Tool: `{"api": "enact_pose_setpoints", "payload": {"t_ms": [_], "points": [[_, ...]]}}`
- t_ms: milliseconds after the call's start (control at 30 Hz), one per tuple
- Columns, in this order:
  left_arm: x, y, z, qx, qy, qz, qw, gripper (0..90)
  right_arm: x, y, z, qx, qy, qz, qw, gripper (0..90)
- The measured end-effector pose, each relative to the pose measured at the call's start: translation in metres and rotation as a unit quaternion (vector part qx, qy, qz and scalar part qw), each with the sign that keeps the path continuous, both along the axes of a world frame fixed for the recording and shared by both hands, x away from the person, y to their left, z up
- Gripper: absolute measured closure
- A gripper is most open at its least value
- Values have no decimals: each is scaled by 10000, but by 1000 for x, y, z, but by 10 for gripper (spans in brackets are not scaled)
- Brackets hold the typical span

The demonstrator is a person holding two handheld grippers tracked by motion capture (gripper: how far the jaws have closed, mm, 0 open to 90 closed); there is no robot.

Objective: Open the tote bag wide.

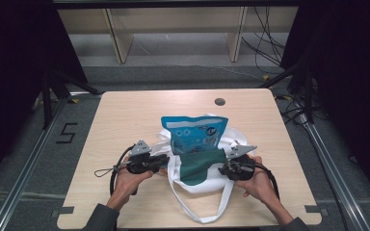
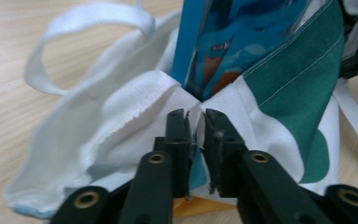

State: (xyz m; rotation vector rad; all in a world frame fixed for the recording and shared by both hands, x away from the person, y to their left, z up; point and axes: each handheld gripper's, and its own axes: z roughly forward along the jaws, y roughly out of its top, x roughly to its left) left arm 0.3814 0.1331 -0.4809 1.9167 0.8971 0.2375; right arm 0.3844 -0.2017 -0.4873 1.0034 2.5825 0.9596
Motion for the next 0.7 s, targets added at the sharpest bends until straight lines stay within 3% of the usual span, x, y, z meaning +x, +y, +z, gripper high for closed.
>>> {"api": "enact_pose_setpoints", "payload": {"t_ms": [67,100,133,167,267,300,333,400,433,467,533,567,600,633,667,700], "points": [[-2,-7,-11,257,-8,-109,9996,851,6,6,-13,-78,-72,-101,9999,829],[-2,-8,-17,358,49,-123,9993,853,7,9,-14,-86,-219,-139,9996,829],[-3,-10,-23,518,183,-141,9984,853,7,10,-12,-204,-160,-115,9996,828],[-2,-10,-27,661,93,-201,9976,854,7,12,-14,-188,-292,-204,9992,826],[-3,-12,-25,665,107,-161,9976,853,6,10,-15,-114,-300,-184,9993,814],[-2,-13,-24,781,0,-201,9967,853,6,8,-13,-24,-153,-261,9995,786],[-2,-12,-24,750,16,-215,9970,852,4,2,-4,39,-1,-313,9995,691],[-3,-12,-24,709,13,-191,9973,851,-1,-8,14,258,-14,-177,9995,652],[-2,-11,-24,716,20,-202,9972,851,-11,-12,28,490,238,-317,9980,637],[-3,-12,-24,686,107,-180,9974,851,-15,-20,42,539,68,-149,9984,625],[-3,-12,-23,710,38,-185,9973,851,-22,-33,66,651,-327,-133,9973,590],[-3,-12,-23,710,38,-185,9973,850,-22,-33,66,651,-327,-133,9973,590],[-3,-12,-21,807,-11,-249,9964,851,-23,-38,85,871,-754,-137,9933,589],[-3,-12,-21,807,-11,-249,9964,851,-23,-38,85,871,-754,-137,9933,589],[-3,-12,-20,787,-48,-210,9967,851,-18,-34,95,1040,-863,-73,9908,586],[-4,-13,-20,764,10,-168,9969,851,-13,-28,95,1101,-959,-19,9893,590]]}}
